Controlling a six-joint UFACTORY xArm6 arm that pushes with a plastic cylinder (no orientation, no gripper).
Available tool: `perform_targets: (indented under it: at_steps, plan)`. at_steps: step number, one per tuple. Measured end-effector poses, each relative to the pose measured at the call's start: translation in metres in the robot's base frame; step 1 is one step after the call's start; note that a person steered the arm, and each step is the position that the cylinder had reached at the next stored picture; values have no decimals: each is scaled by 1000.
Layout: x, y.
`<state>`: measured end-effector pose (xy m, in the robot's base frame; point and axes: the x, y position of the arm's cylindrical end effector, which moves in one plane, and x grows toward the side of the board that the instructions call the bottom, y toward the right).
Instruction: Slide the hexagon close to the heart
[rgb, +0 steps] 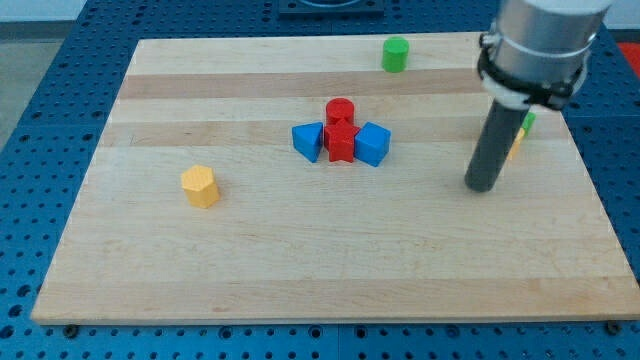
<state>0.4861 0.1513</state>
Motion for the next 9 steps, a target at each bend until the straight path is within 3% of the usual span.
perform_targets:
  at_steps: [4,7,9]
  plan:
    - [56,-211]
    - [40,-344]
    - [6,-366]
